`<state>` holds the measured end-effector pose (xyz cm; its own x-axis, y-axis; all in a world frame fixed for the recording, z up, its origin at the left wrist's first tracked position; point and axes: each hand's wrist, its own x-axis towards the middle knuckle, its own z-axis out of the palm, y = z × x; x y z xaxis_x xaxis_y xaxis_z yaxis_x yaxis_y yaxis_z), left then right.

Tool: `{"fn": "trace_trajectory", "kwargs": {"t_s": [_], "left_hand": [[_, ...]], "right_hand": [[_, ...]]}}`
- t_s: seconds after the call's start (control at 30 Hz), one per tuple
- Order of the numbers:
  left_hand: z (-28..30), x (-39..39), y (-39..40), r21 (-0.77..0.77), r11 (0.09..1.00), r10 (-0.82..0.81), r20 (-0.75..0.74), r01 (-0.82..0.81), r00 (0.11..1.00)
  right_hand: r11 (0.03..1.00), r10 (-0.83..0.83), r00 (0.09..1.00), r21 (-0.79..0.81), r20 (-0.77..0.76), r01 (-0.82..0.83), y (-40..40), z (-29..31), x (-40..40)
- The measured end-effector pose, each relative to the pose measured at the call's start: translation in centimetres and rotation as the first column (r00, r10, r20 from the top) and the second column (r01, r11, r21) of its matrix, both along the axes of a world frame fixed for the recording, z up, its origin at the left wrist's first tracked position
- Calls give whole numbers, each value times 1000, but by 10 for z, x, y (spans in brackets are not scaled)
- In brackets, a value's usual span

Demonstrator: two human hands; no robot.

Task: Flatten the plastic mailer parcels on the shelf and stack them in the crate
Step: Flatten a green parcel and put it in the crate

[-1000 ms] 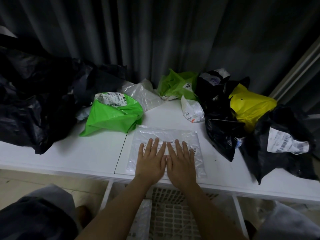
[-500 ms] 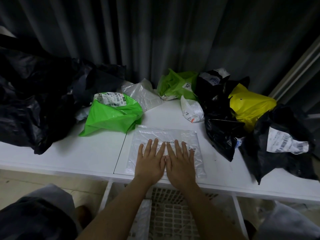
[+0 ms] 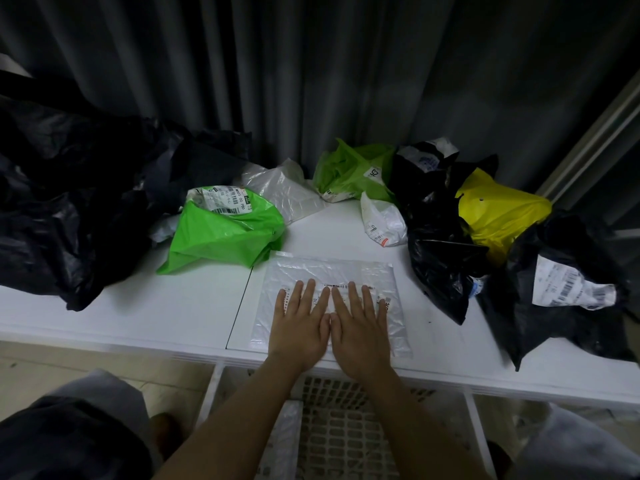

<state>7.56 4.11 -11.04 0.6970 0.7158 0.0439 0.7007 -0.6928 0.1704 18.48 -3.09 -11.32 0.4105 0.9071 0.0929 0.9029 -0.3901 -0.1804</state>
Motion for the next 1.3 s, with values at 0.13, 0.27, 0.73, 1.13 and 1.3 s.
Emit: {"fn": "trace_trajectory", "kwargs": {"t_s": [0.13, 0.27, 0.73, 1.13, 1.3], "left_hand": [[2, -1, -1, -12, 1000, -4, -7, 4, 1000], [5, -1, -1, -24, 1000, 4, -10, -5, 1000], [11, 1, 3, -125, 992, -5, -90, -6, 996], [13, 5, -2, -114, 992, 48, -123, -62, 991], [19, 4, -1, -139, 988, 39, -182, -65, 983]], "right_hand": [[1000, -2, 1000, 0, -2, 2, 1, -1, 0], [999, 36, 999, -14, -12, -36, 0, -1, 2], [974, 111, 990, -189, -81, -125, -4, 16, 9], [992, -36, 999, -118, -38, 31, -17, 2, -3], [984, -38, 996, -178, -85, 22, -14, 11, -4]]}}
